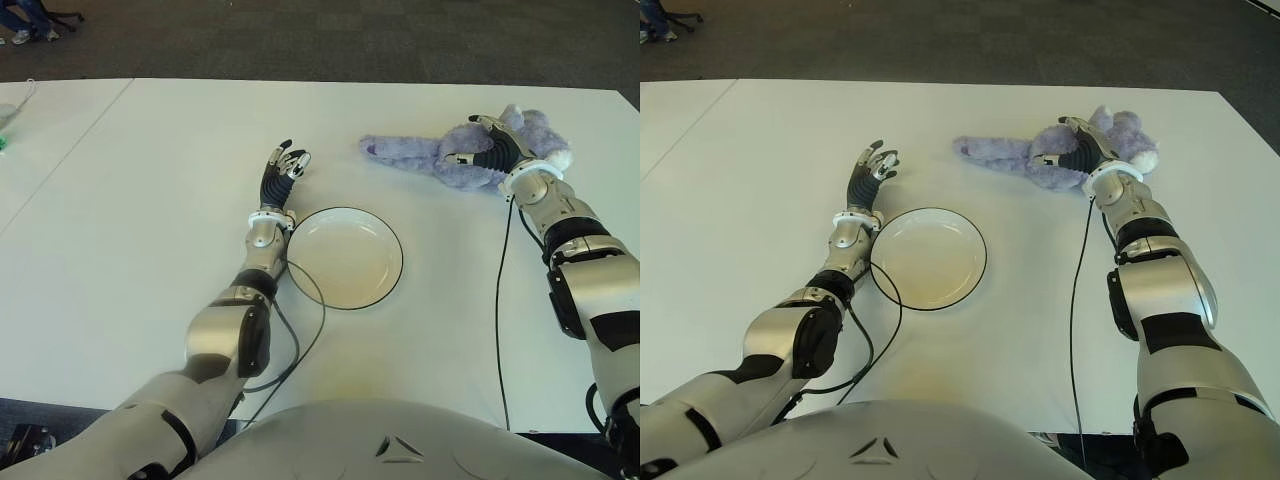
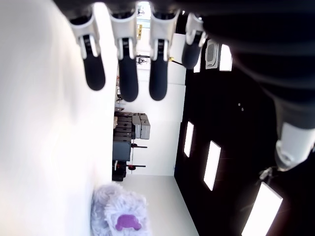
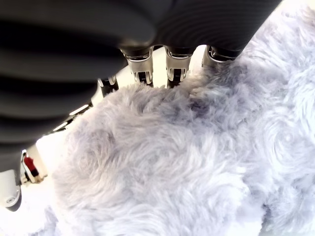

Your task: Put the doll into the plate.

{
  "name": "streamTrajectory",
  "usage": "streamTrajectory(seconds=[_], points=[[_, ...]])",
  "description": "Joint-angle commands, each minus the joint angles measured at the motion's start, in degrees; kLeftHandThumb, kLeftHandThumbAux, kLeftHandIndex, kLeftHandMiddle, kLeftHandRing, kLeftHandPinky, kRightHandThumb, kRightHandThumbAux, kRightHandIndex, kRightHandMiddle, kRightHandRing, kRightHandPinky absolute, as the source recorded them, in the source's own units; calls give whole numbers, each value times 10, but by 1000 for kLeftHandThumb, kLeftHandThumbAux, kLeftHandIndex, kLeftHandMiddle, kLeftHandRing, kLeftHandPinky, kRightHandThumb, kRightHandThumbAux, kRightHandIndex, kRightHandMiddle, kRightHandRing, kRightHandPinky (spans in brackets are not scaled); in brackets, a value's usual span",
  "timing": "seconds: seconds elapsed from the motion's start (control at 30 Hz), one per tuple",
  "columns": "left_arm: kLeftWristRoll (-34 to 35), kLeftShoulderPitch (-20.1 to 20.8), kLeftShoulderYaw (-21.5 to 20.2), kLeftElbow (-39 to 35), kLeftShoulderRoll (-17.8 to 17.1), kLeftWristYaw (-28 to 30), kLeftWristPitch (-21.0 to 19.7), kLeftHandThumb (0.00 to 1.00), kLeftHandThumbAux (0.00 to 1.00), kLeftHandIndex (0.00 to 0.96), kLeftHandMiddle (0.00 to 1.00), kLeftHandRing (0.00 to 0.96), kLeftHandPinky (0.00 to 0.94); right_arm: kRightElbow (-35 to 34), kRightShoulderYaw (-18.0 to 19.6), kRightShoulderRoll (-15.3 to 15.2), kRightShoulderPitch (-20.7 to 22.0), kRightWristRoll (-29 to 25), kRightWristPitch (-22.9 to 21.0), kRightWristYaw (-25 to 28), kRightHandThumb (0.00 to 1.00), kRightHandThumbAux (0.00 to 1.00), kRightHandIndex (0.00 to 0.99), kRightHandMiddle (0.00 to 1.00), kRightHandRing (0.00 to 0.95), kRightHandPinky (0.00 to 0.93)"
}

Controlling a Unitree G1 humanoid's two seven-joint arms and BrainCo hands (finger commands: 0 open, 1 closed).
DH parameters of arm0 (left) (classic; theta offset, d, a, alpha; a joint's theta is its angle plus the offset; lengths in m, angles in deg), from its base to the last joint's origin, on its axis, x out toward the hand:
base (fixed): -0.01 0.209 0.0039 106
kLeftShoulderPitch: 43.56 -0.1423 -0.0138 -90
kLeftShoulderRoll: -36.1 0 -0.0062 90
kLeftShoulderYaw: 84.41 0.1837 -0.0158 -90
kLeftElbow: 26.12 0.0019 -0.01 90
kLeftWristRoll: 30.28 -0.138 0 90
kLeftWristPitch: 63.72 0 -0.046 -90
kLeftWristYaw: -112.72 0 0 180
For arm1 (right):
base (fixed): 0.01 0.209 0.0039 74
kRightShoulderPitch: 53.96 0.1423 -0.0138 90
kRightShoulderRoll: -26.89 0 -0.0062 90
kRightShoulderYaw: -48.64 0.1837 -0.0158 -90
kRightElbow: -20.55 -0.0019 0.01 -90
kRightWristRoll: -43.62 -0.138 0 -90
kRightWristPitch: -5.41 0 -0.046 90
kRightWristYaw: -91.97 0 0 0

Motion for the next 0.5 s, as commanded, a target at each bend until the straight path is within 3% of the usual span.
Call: streamTrajectory(seconds=[0.03, 0.3, 0.5], points=[[9, -111, -10, 78, 20, -3, -75, 0, 507, 135, 266, 268, 236, 31, -9, 40, -104, 5, -44, 10, 205, 572, 0, 0, 0, 0], [3, -115, -4, 77, 21, -6, -65, 0, 513, 134, 266, 265, 242, 30, -26, 46, -155, 13, -35, 64, 136, 543, 0, 0, 0, 0], [-3, -120, 4, 76, 21, -13, -59, 0, 512, 132, 259, 258, 227, 17, -23, 30, -155, -1, -8, 121, 82, 513, 0, 0, 0, 0]])
